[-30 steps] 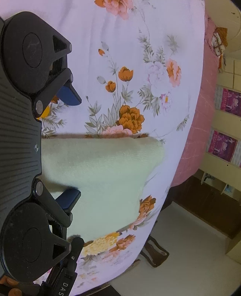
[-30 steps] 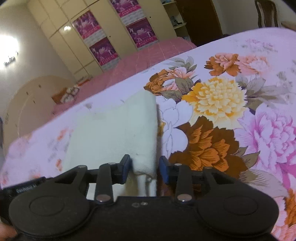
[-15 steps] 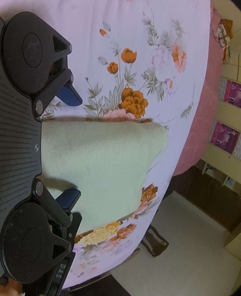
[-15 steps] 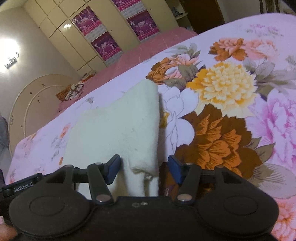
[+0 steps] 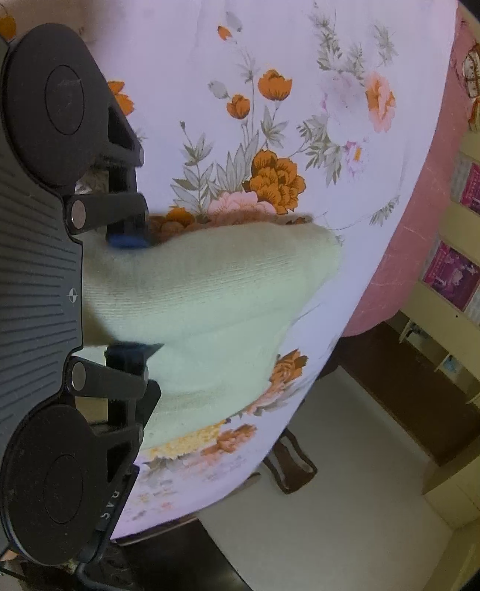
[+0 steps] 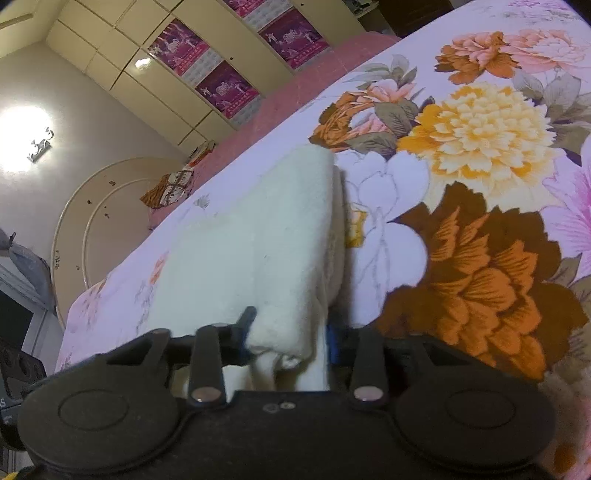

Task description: Fold small clothes

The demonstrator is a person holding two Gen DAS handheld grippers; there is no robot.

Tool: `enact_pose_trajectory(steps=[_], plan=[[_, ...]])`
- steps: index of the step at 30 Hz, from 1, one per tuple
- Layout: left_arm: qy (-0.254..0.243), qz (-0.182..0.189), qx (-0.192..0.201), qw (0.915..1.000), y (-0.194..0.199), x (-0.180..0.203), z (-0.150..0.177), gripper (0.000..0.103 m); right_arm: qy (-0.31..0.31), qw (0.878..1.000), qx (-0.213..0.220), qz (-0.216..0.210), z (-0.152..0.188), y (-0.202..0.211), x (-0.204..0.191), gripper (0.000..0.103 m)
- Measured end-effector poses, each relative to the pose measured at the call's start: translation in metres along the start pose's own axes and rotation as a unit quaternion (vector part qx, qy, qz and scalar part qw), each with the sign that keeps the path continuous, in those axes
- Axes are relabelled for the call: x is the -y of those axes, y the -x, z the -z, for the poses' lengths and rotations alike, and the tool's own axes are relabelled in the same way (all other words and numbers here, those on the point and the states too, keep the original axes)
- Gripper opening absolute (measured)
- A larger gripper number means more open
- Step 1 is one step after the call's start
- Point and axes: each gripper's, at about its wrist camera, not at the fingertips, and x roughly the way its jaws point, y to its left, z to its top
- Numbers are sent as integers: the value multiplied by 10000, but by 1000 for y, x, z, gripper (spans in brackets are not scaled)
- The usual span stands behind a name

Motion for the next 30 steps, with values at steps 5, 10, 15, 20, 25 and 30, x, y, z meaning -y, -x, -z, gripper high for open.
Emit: enact_pose_trajectory(steps=[5,10,15,20,25,30], plan=[[-141,164,140,9997,19,6,-8,40,60,9996,236,-168,-1,15,-20,28],[-319,206,391,9985,60,-1,-24,40,244,9987,280,-360,-3,22,-57,28],[-345,-39,650,9973,108,-38,-39,40,356,9966,237,-702,3,10,-104,28],[-378,-377,818,9952,156,-95,-55,40,452,9939,63,-1007,23,-28,-159,28],[-315,-604,897,9936,185,-159,-71,40,509,9923,-60,-1127,48,-70,-213,28],[-277,-823,772,9932,180,-223,-79,40,573,9923,-285,-1063,69,-118,-248,28]])
